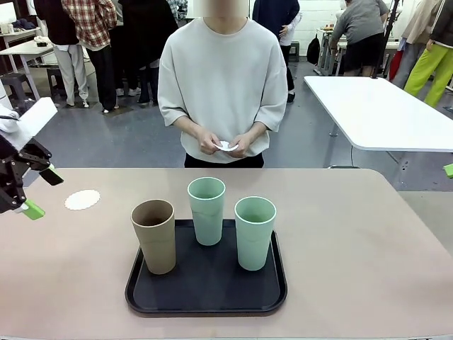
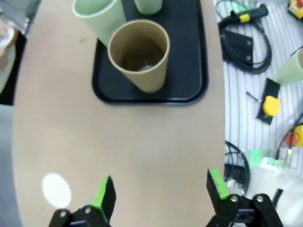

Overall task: Place coasters on the table and set cups on them.
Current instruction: Pick up one Reusable plastic cup and place it on a coaster set by the human.

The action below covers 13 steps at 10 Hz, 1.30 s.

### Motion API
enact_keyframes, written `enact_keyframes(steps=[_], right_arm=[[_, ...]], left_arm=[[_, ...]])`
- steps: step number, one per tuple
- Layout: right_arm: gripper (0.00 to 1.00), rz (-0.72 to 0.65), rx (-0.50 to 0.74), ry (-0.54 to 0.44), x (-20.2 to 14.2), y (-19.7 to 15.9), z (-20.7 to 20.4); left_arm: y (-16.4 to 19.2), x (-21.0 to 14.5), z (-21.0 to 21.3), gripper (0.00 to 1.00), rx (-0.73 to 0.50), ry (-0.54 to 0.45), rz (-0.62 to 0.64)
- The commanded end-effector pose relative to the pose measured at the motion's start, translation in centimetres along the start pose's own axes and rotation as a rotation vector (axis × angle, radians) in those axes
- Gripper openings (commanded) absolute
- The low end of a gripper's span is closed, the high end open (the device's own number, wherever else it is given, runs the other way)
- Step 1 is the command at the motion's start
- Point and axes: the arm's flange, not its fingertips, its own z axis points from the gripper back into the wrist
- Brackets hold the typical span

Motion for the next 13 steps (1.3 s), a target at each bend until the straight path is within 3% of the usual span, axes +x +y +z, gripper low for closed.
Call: enact_keyframes(steps=[1, 2, 3, 4, 5, 7, 10, 13], right_arm=[[1.0, -0.002, 0.017, 0.0, 0.0, -0.1, 0.0], [1.0, -0.002, 0.017, 0.0, 0.0, -0.1, 0.0], [1.0, -0.002, 0.017, 0.0, 0.0, -0.1, 0.0], [1.0, -0.002, 0.017, 0.0, 0.0, -0.1, 0.0], [1.0, -0.002, 0.017, 0.0, 0.0, -0.1, 0.0], [1.0, -0.002, 0.017, 0.0, 0.0, -0.1, 0.0], [1.0, -0.002, 0.017, 0.0, 0.0, -0.1, 0.0], [1.0, -0.002, 0.017, 0.0, 0.0, -0.1, 0.0]], left_arm=[[-0.3, 0.1, 0.2, 1.0, 0.011, 0.0, 0.015], [0.0, 0.0, 0.0, 1.0, 0.0, 0.0, 0.0], [2.4, -1.6, -0.5, 1.0, -0.095, -0.144, 0.021], [5.1, -3.8, -1.5, 1.0, -0.213, -0.362, -0.002], [6.0, -5.1, -3.4, 1.0, -0.242, -0.484, 0.003], [7.2, -6.1, -6.6, 1.0, -0.354, -0.62, -0.037], [6.7, -7.3, -10.4, 1.0, -0.267, -0.704, -0.138], [5.5, -7.1, -13.5, 1.0, -0.103, -0.654, -0.162]])
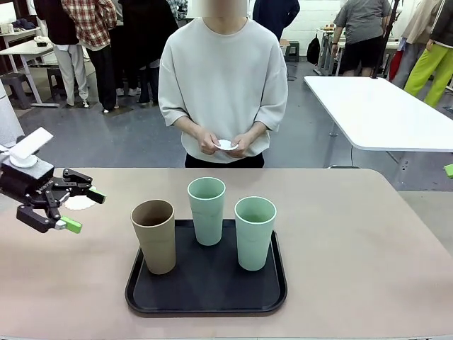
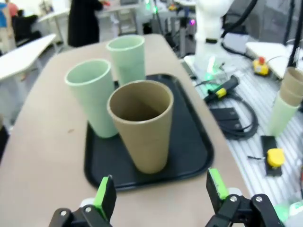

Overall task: Place coasters on the table and set cups on them.
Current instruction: Pick up one Reusable plastic cup and place it on a coaster set by the human.

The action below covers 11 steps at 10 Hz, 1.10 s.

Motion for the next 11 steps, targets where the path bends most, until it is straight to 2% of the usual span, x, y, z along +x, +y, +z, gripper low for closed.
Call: enact_keyframes(steps=[1, 5, 6, 7, 11], right_arm=[[1.0, 0.0, 0.017, 0.001, 0.0, -0.1, 0.0], [1.0, 0.0, 0.017, 0.001, 0.0, -0.1, 0.0], [1.0, 0.0, 0.017, 0.001, 0.0, -0.1, 0.0], [1.0, 0.0, 0.017, 0.001, 0.0, -0.1, 0.0], [1.0, 0.0, 0.017, 0.001, 0.0, -0.1, 0.0]], left_arm=[[-0.9, 0.0, -2.1, 1.0, 0.151, 0.065, -0.047], [-0.6, 0.2, -4.6, 1.0, 0.133, 0.047, -0.018], [-0.3, 0.7, -4.2, 1.0, 0.131, 0.075, 0.05], [1.2, 0.8, -3.0, 1.0, 0.109, 0.055, -0.017], [1.3, 0.8, -3.3, 1.0, 0.11, 0.061, 0.001]])
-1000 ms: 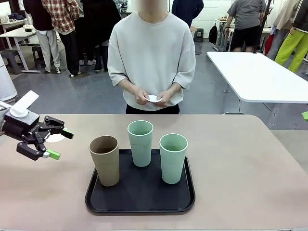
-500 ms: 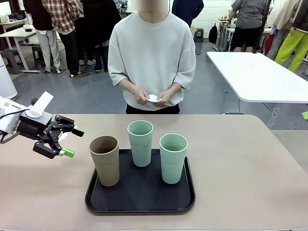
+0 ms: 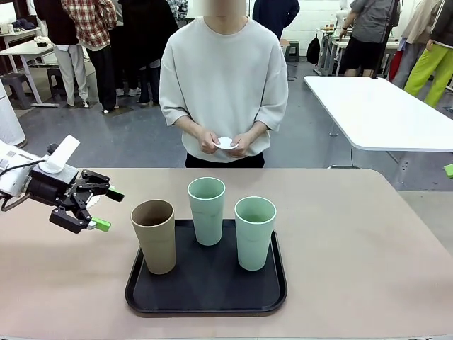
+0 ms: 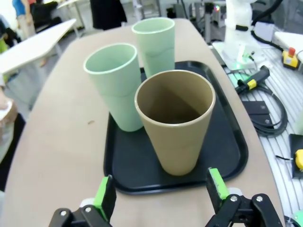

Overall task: Place coasters on the table and set cups on them.
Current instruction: Pick up one Reusable plastic cup and place it on a coaster set by the human.

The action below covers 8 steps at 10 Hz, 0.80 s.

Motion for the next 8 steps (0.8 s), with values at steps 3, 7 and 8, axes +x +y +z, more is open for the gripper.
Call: enact_keyframes(steps=[3, 7, 8], right_arm=[[1.0, 0.0, 0.017, 0.0, 0.0, -0.1, 0.0], [1.0, 0.0, 0.017, 0.0, 0.0, -0.1, 0.0], [1.0, 0.0, 0.017, 0.0, 0.0, -0.1, 0.0]], left_arm=[[0.9, -3.1, -0.9, 1.0, -0.07, -0.18, -0.032], [0.7, -5.5, -3.2, 1.0, -0.057, -0.221, -0.049], [0.8, -5.7, -4.0, 1.0, -0.032, -0.216, -0.048]])
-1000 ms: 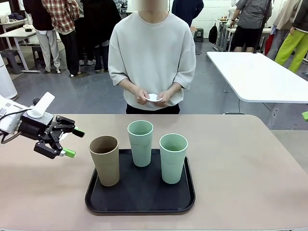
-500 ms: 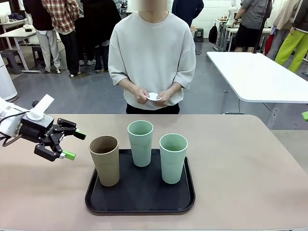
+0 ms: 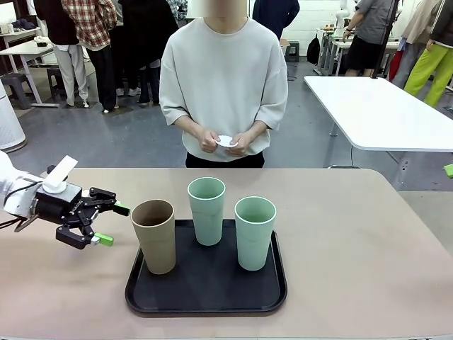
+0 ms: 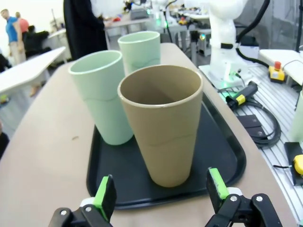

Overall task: Place coasters on the table and set cups on them.
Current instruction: Pick up one Reusable plastic cup and place it on a coaster set by the human.

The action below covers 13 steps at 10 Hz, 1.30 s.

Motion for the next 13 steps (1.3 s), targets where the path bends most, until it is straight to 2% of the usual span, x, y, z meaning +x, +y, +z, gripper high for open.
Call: enact_keyframes(steps=[1, 6, 10, 13], right_arm=[[1.0, 0.0, 0.017, 0.0, 0.0, -0.1, 0.0], [1.0, 0.0, 0.017, 0.0, 0.0, -0.1, 0.0], [1.0, 0.0, 0.017, 0.0, 0.0, -0.1, 0.0], [1.0, 0.0, 0.017, 0.0, 0.0, -0.1, 0.0]], left_arm=[[0.6, -0.4, -1.2, 1.0, 0.048, -0.028, -0.042], [1.2, -1.3, -3.3, 1.0, 0.007, -0.028, -0.011], [1.9, -1.9, -5.3, 1.0, 0.031, -0.079, -0.014], [1.9, -2.3, -6.5, 1.0, 0.004, -0.067, -0.002]])
